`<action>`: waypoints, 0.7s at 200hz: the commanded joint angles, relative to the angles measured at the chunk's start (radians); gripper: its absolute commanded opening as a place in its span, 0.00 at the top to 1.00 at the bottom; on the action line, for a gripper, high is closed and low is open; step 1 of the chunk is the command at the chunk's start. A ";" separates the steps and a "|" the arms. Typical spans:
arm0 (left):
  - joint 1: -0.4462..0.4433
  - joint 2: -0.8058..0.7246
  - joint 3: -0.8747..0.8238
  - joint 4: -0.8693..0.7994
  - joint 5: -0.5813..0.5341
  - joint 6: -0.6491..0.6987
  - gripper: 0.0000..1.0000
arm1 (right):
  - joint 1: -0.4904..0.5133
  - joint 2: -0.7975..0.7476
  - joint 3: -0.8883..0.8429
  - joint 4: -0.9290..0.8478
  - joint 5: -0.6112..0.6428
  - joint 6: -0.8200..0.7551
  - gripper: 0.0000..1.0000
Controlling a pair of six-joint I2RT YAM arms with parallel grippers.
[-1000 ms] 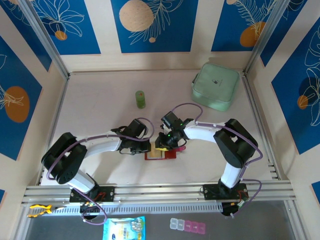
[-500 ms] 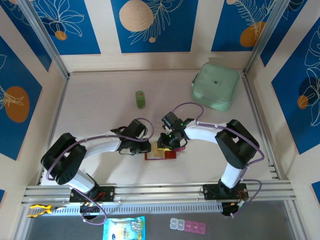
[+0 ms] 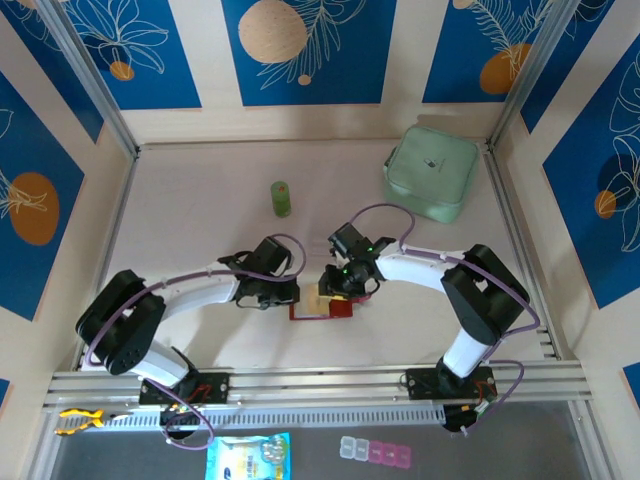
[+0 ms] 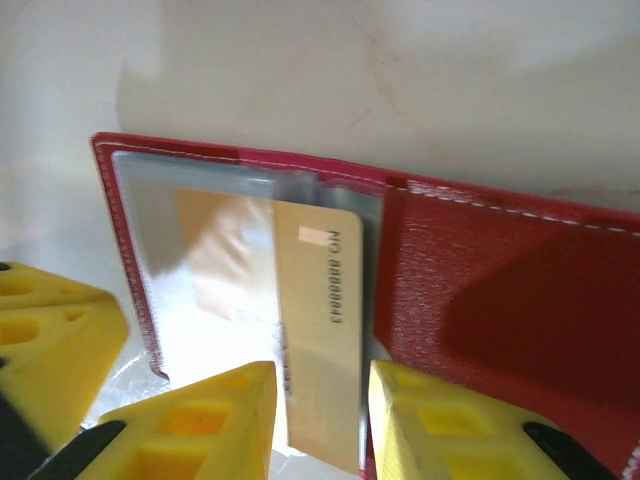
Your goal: Take the credit cards out of the card holder
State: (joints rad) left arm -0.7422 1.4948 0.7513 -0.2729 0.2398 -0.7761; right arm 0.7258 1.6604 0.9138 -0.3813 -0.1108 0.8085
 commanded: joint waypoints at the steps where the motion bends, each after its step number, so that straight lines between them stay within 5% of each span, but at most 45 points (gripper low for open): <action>1: -0.012 0.010 0.035 0.012 0.050 0.008 0.93 | -0.022 -0.032 -0.038 0.045 -0.074 -0.005 0.70; 72: -0.048 0.094 0.071 0.071 0.100 -0.002 0.95 | -0.089 -0.064 -0.156 0.229 -0.203 0.036 0.72; 140: -0.048 0.110 0.063 0.011 0.029 0.014 0.97 | -0.107 -0.047 -0.170 0.253 -0.234 0.032 0.75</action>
State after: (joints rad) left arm -0.7837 1.5818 0.7994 -0.2298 0.2932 -0.7761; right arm 0.6239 1.6157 0.7559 -0.1402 -0.3012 0.8391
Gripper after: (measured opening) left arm 0.054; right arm 0.252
